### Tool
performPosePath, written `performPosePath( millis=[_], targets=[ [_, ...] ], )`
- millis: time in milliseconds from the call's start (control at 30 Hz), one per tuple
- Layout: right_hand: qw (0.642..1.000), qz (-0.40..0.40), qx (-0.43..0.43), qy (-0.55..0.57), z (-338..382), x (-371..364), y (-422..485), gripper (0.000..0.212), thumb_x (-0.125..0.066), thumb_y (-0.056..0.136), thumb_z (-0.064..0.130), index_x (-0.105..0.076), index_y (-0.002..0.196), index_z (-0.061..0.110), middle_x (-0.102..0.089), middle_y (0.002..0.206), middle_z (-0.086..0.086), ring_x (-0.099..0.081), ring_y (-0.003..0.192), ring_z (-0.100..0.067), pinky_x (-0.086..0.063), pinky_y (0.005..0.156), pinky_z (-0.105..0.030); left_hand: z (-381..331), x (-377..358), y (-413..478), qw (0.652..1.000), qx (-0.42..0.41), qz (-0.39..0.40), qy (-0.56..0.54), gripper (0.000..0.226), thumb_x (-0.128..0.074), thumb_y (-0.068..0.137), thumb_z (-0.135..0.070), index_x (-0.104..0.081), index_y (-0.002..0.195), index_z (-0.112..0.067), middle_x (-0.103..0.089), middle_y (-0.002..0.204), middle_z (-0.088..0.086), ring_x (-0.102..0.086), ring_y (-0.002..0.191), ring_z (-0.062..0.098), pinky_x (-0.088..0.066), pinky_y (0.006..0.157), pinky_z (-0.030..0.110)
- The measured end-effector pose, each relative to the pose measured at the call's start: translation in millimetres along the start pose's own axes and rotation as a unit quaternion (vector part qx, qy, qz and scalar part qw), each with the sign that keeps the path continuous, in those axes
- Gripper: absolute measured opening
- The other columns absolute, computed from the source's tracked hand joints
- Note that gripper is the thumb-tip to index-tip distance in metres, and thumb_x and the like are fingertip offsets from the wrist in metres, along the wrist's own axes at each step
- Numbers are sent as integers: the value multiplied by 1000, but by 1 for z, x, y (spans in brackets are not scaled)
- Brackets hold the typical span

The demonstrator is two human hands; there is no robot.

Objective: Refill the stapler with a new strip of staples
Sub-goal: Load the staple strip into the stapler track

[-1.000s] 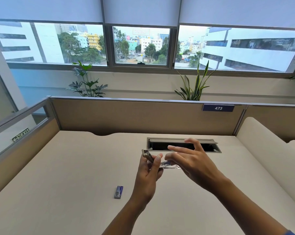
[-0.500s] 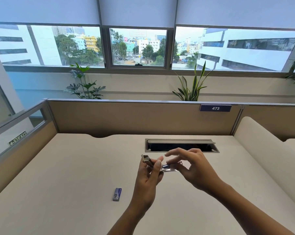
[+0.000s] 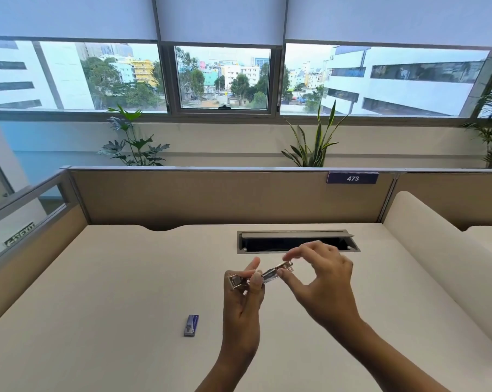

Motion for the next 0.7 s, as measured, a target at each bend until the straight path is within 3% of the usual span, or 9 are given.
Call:
performPosePath(
  millis=[200, 367, 467, 533, 600, 700],
  targets=[
    [992, -45, 72, -97, 8, -12, -12, 13, -81, 73, 36, -71, 82, 35, -61, 107, 9, -46, 111, -18, -27, 86, -33, 3, 2, 1, 999, 2, -31, -15, 33, -54, 86, -39, -52, 102, -10, -61, 133, -11, -56, 124, 7, -45, 100, 31],
    [987, -79, 82, -114, 13, -14, -12, 11, -72, 77, 42, -73, 83, 33, -64, 106, 10, -51, 109, -18, -35, 86, -38, 5, 1, 0, 999, 15, -34, -16, 42, -54, 83, -41, -54, 112, -9, -60, 134, -13, -58, 122, 7, -48, 96, 23],
    [989, -56, 61, -119, 16, -17, -12, 13, -71, 77, 46, -73, 81, 34, -64, 106, 12, -52, 105, -15, -39, 82, -37, 6, 1, -3, 999, 25, -31, -33, 44, -53, 84, -38, -53, 115, -8, -59, 136, -10, -58, 122, 8, -51, 90, 15],
    [997, -25, 24, -62, 16, -21, -13, 11, -74, 78, 45, -72, 81, 34, -60, 107, 14, -53, 100, -9, -40, 75, -28, 7, 0, -6, 998, 29, -29, -56, 44, -53, 84, -38, -53, 116, -8, -59, 136, -10, -58, 123, 8, -51, 89, 14],
    [996, 11, -38, 77, 13, -28, -12, 9, -78, 79, 37, -70, 81, 33, -53, 108, 15, -54, 98, -1, -45, 74, -17, 8, 0, -9, 997, 32, -26, -68, 42, -54, 83, -40, -53, 113, -11, -59, 136, -10, -56, 124, 8, -51, 89, 14],
    [949, 54, -147, 274, 10, -39, -12, 19, -80, 80, 22, -66, 89, 32, -53, 111, 12, -60, 101, 1, -57, 76, -13, 12, 1, -12, 998, 27, -26, -50, 26, -53, 86, -36, -49, 102, -16, -58, 136, -9, -56, 124, 7, -51, 92, 19]
  ],
)
Point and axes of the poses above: each hand's wrist, its own y-axis towards the middle knuckle, its own x-axis out of the back of the hand, z = x × y, the point moved 2 cm from there along y, towards the middle knuckle
